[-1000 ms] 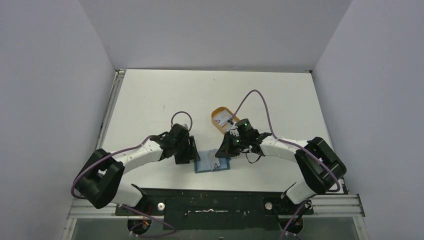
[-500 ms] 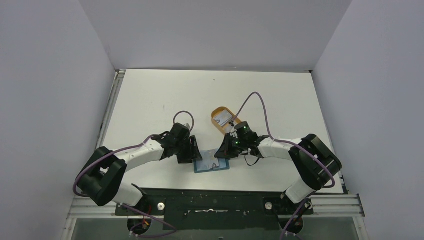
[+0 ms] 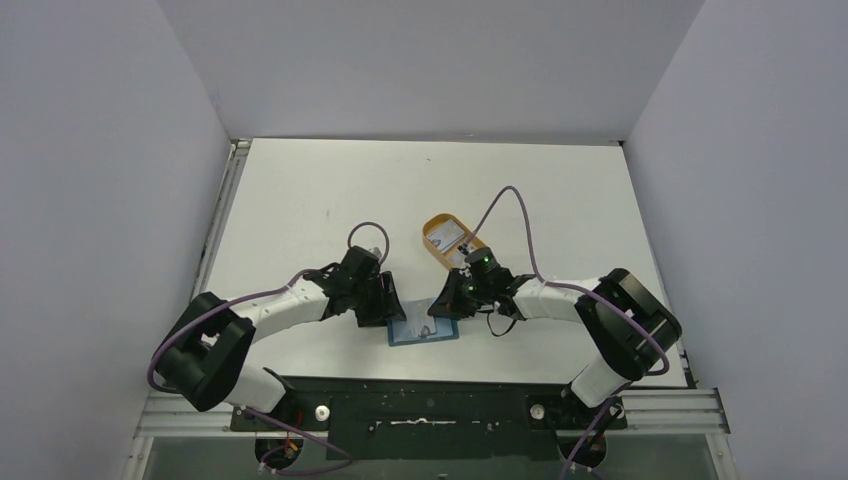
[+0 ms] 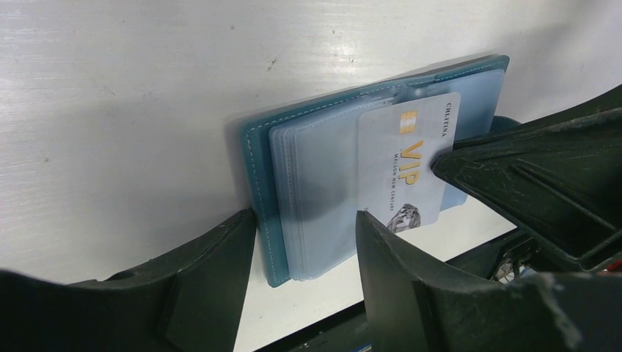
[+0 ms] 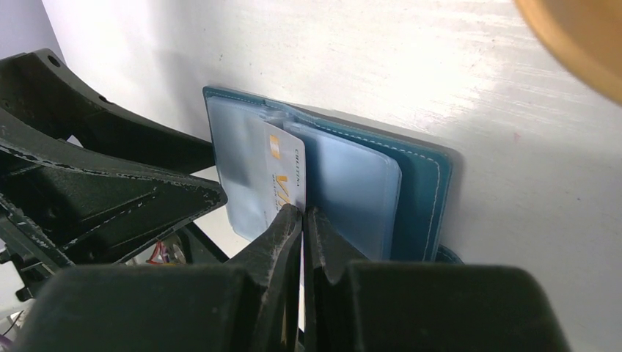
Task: Put the credit cards into the card holder
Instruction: Insert the credit card into the card holder.
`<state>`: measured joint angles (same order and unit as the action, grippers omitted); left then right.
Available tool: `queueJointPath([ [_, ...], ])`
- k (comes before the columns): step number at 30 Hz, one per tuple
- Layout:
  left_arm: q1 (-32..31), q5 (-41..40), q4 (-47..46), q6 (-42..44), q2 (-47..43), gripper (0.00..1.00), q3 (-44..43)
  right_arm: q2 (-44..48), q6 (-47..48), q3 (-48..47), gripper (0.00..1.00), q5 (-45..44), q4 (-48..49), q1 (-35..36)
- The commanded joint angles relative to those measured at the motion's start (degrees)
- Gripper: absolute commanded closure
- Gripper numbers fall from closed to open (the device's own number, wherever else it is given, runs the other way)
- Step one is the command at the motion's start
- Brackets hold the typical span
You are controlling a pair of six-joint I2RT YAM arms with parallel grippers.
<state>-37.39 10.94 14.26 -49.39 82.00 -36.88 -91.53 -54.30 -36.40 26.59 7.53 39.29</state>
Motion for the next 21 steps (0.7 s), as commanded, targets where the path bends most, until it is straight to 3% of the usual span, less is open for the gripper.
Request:
queueJointPath([
  [1, 0.04, -0.31, -0.11, -0.14, 1.37, 0.49, 1.68, -0.52, -1.04, 1.24, 1.00, -5.29, 2.34, 1.45],
  [21, -0.21, 1.53, -2.98, -1.37, 1.46, 0.50, 2.36, -2.84, -2.77, -2.40, 1.00, -7.67, 2.05, 7.34],
])
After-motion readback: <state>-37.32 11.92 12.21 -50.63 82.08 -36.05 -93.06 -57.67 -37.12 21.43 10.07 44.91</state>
